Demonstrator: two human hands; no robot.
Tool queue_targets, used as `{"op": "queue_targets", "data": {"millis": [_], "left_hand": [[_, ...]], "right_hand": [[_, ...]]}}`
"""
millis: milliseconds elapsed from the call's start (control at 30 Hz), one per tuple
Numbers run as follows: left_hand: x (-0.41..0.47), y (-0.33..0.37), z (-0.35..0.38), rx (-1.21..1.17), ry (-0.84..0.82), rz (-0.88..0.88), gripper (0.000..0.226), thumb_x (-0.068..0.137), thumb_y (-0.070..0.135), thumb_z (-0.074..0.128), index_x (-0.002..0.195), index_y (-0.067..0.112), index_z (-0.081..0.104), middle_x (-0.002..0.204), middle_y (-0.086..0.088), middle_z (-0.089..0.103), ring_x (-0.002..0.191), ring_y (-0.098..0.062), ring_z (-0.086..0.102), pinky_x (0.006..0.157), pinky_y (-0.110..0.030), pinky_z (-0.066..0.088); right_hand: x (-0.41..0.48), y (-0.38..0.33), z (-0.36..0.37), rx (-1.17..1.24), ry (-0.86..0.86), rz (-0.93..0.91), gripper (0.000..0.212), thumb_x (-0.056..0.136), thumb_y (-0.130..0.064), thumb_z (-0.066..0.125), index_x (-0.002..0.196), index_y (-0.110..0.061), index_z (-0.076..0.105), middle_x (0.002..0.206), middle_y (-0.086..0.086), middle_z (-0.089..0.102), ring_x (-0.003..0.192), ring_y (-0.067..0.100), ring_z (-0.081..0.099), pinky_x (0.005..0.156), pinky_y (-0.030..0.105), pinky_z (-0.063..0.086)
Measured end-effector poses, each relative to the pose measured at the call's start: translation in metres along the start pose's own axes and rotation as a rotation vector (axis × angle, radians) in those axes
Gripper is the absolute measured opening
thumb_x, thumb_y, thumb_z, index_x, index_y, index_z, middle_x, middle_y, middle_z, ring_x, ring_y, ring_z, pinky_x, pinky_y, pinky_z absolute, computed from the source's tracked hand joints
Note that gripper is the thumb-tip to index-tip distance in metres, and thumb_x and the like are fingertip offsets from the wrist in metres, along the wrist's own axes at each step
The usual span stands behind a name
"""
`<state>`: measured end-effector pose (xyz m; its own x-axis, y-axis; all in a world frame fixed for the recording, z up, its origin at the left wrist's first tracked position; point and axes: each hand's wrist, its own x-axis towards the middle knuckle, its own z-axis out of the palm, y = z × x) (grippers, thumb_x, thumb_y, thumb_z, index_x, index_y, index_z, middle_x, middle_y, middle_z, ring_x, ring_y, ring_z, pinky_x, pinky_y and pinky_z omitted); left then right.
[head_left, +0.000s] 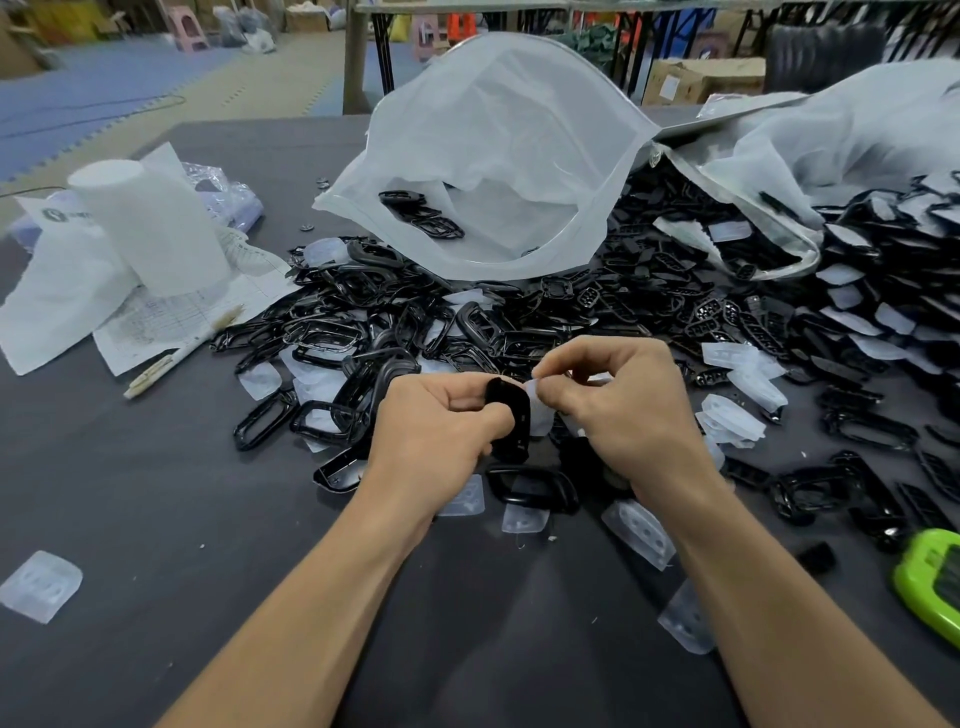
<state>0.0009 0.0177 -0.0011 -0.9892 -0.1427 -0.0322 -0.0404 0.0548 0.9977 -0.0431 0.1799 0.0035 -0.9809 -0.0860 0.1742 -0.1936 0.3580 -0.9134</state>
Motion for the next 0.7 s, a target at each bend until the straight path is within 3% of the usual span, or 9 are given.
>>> {"op": "queue_targets", "data": {"millis": [133, 233, 333, 467, 567, 700], "left_hand": [[0.005, -0.002, -0.001, -0.004, 0.14, -0.035, 0.026, 0.074, 0.009, 0.075, 0.081, 0.032, 0.085, 0.074, 0.0, 0.079, 0.05, -0.006, 0.054, 0.048, -0.016, 0.045], [0.008, -0.005, -0.004, 0.025, 0.202, -0.05, 0.031, 0.078, 0.005, 0.074, 0.079, 0.033, 0.084, 0.072, 0.005, 0.078, 0.046, -0.005, 0.051, 0.046, -0.016, 0.044], [0.007, -0.007, -0.004, 0.094, 0.222, -0.034, 0.027, 0.074, 0.014, 0.074, 0.08, 0.039, 0.083, 0.068, 0.011, 0.075, 0.047, -0.006, 0.048, 0.048, -0.019, 0.043], [0.006, -0.009, -0.006, 0.18, 0.257, -0.03, 0.018, 0.066, 0.029, 0.071, 0.081, 0.032, 0.081, 0.061, 0.009, 0.063, 0.051, -0.012, 0.038, 0.055, -0.032, 0.039], [0.006, -0.007, -0.008, 0.215, 0.299, -0.012, 0.016, 0.069, 0.029, 0.075, 0.08, 0.041, 0.078, 0.075, 0.003, 0.077, 0.061, -0.006, 0.06, 0.068, -0.038, 0.058], [0.001, 0.0, -0.008, 0.331, 0.325, 0.06, 0.032, 0.074, 0.027, 0.076, 0.074, 0.059, 0.074, 0.07, 0.023, 0.074, 0.068, 0.001, 0.07, 0.061, -0.027, 0.055]], "right_hand": [[0.0, -0.008, -0.001, 0.264, 0.051, 0.068, 0.027, 0.082, 0.003, 0.077, 0.068, -0.021, 0.077, 0.069, -0.006, 0.071, 0.063, 0.007, 0.058, 0.064, 0.023, 0.051], [0.004, -0.011, -0.01, 0.452, 0.128, 0.176, 0.028, 0.089, 0.001, 0.075, 0.07, -0.02, 0.075, 0.067, -0.008, 0.065, 0.056, 0.001, 0.052, 0.058, 0.014, 0.045], [0.004, -0.01, -0.015, 0.529, 0.134, 0.262, 0.03, 0.091, -0.001, 0.073, 0.069, -0.021, 0.075, 0.064, -0.004, 0.056, 0.052, 0.006, 0.042, 0.056, 0.019, 0.039], [0.001, -0.013, -0.013, 0.559, 0.09, 0.255, 0.032, 0.093, -0.011, 0.072, 0.063, -0.023, 0.073, 0.066, 0.003, 0.068, 0.058, 0.012, 0.055, 0.058, 0.021, 0.047], [0.001, -0.012, -0.012, 0.509, 0.088, 0.196, 0.024, 0.089, -0.004, 0.075, 0.071, -0.02, 0.074, 0.066, 0.002, 0.068, 0.058, 0.012, 0.057, 0.056, 0.02, 0.049], [0.0, -0.011, -0.009, 0.482, 0.016, 0.183, 0.029, 0.081, 0.011, 0.074, 0.101, -0.011, 0.072, 0.065, 0.005, 0.067, 0.059, 0.014, 0.058, 0.058, 0.019, 0.049]]}}
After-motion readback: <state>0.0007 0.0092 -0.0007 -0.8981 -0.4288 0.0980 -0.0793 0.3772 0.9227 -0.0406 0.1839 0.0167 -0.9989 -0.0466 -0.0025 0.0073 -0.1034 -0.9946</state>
